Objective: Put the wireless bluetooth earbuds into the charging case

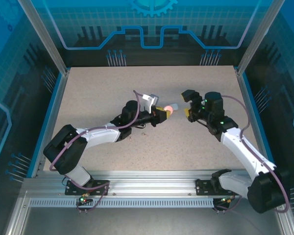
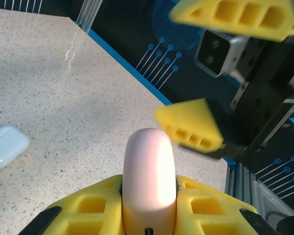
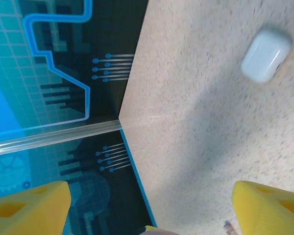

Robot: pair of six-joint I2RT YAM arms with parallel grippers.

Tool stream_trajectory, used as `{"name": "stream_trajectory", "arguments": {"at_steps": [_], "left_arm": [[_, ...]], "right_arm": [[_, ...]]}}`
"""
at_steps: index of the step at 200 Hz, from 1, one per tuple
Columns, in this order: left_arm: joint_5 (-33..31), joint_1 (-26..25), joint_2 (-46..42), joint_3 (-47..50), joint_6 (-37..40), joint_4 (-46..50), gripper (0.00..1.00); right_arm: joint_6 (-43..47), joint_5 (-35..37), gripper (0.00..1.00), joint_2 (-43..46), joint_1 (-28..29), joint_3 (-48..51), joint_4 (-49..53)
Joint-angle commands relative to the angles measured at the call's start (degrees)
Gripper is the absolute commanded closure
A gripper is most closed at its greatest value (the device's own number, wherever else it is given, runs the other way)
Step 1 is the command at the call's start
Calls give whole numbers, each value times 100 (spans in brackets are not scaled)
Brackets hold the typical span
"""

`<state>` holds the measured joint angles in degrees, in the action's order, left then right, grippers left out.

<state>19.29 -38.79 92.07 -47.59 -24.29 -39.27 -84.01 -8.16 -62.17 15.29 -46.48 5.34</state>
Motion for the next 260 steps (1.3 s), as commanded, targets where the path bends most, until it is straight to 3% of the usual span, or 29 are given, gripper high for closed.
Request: {"name": "stream_trajectory", "arguments": {"at_steps": [1, 27, 56, 89, 152, 260], "left_arm": [[31, 14, -96, 85, -59, -89, 100], [113, 16, -110, 82, -15, 57, 100], [316, 19, -110, 6, 1, 233, 100], [614, 15, -101, -143, 25, 497, 100], [880, 20, -107, -244, 4, 658, 100], [1156, -11, -155, -364, -104, 688, 100]], "right_arm": [[982, -209, 14, 379, -306, 65, 666], [2549, -625, 16, 622, -491, 191, 683], [4443, -1635, 17, 661, -501, 453, 293], [5489, -2223, 18, 724, -505, 783, 235], [5595, -2839, 21, 646, -469, 1103, -182], [5393, -2405, 27, -255, -206, 1044, -704]]}}
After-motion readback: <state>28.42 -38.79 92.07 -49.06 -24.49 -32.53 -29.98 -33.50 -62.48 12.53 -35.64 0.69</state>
